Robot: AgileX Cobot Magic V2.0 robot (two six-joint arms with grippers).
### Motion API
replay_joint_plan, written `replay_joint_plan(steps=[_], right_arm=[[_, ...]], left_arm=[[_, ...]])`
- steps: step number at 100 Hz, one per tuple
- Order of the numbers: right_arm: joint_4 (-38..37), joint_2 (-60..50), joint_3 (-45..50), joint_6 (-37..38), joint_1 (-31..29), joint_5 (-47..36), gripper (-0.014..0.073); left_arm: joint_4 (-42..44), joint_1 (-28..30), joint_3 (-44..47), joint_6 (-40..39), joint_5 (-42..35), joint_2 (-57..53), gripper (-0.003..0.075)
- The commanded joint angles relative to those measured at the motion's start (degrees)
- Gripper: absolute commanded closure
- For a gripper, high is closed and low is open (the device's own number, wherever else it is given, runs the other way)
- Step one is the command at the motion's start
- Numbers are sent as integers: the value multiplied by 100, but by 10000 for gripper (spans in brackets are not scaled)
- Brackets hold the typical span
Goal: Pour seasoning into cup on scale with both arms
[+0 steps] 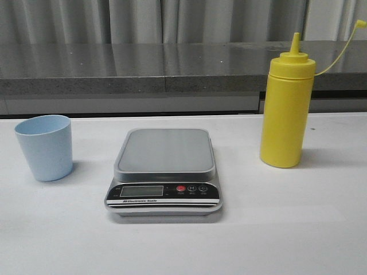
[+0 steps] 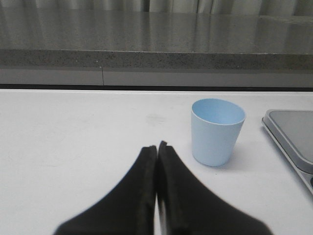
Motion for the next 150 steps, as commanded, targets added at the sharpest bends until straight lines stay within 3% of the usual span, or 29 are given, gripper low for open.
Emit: replay_joint_plan(steps=[1,35,63,90,107,135,142,150], right_arm=[[6,-109,-101,-46,-35,-446,662],[6,-109,-101,-46,-35,-446,662],[6,-109,-101,-46,-35,-446,662],[6,-109,-101,-46,-35,-446,662],[6,-109,-101,-46,-35,-446,662],[6,-109,-101,-46,-35,-446,662],[6,-109,-101,-46,-35,-446,662],[6,-109,-101,-46,-35,-446,662]], left_arm=[[-53,11,229,-10,-446,-170,741],[-53,11,229,-10,-535,-170,741],[-53,11,112,-10,-1495,-170,741],[-163,11,-961,-10,-412,546,741],[-163,11,-1661,-10,-321,1583,741],[-163,11,-2902,-1,744,3536,736],[-163,11,-3168,21,899,4011,699],[-163,11,-3455,21,961,4497,593]])
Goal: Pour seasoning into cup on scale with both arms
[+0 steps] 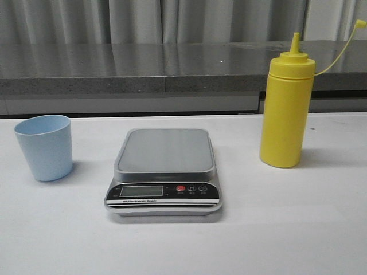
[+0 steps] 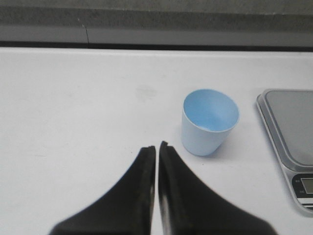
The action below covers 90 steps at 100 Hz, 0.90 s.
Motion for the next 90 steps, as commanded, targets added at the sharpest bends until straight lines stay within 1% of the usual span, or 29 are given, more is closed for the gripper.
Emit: replay_joint_plan(steps=[1,7,14,19,24,42,57,90], right_arm=[[6,-109,-101,-46,-35,-446,662],[6,-109,-101,-46,-35,-446,662],[6,-109,-101,-46,-35,-446,662],[6,-109,-101,-46,-35,-446,662],[6,-109,-101,-46,-35,-446,662],[6,-109,-101,-46,-35,-446,662],[6,-109,-101,-46,-35,-446,662],[6,-109,-101,-46,-35,-446,662]], left_arm=[[-58,11,-490,11,-230,572,582],[-58,11,-691,11,-230,903,477],[-58,11,-899,55,-221,1246,372],[-82,11,-1049,146,-221,1475,317],[-110,-14,-1214,169,-143,1702,286],[-111,-346,-1933,180,384,2633,283],[-111,-540,-2469,180,665,3390,283],[-215,-568,-3427,180,1112,4867,283]])
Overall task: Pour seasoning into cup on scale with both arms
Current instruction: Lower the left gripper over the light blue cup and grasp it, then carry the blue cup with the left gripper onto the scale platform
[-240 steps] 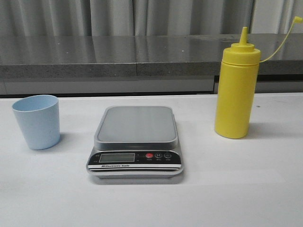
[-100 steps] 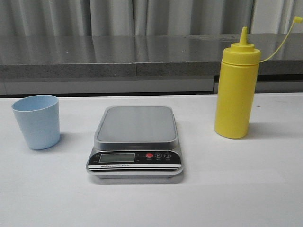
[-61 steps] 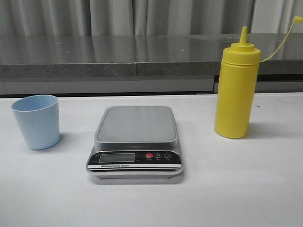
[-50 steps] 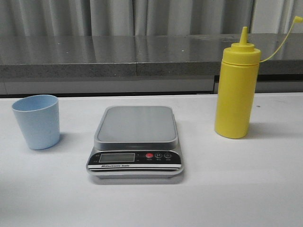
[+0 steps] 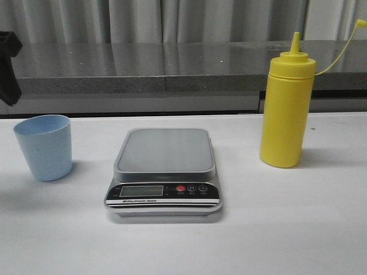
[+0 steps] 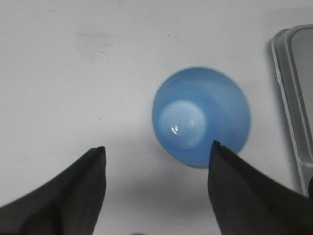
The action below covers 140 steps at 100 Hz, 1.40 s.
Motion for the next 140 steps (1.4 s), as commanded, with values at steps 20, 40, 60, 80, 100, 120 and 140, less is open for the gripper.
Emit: replay_joint_plan(steps=[20,40,60,80,100,120,140], right_arm=[[6,-109,-101,-46,-35,-446,662],[6,-109,-101,-46,-35,-446,662],[6,-109,-101,-46,-35,-446,662],[6,-109,-101,-46,-35,-446,662],[6,-109,-101,-46,-35,-446,662],[6,-109,-101,-46,-35,-446,662],[6,-109,-101,-46,-35,-446,662]], left_arm=[[-109,-37,-758,-2,-125,729,283],[-109,-37,-1089,-2,-125,1297,283],[-120,-37,-1284,-2,-85,1614,345],[-156,-37,-1284,-2,-61,1651,584],[-169,-37,-1284,-2,-6,1651,741],[-211,-70,-1622,-2,152,1542,741],[-211,-419,-2378,240,296,1300,741]])
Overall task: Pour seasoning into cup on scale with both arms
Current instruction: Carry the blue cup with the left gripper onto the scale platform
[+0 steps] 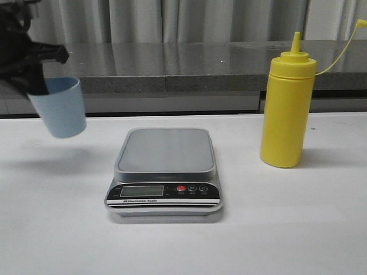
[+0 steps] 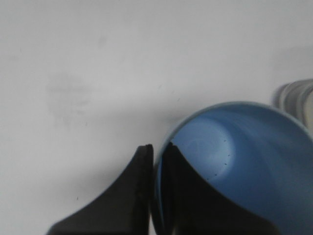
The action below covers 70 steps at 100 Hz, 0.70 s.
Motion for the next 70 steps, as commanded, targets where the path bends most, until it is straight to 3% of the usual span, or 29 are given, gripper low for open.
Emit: replay_joint_plan(steps=[1,37,70], right_arm=[[6,-109,-101,-46,-35,-446,662],[6,-109,-101,-46,-35,-446,662],[6,-109,-101,-46,-35,-446,662]], left_arm=[[-102,-242,-572,208,-30,-415,741],[-102,-1549,-1051,393,207,-246,741],[-102,-2006,-1062,393,207,346,740]])
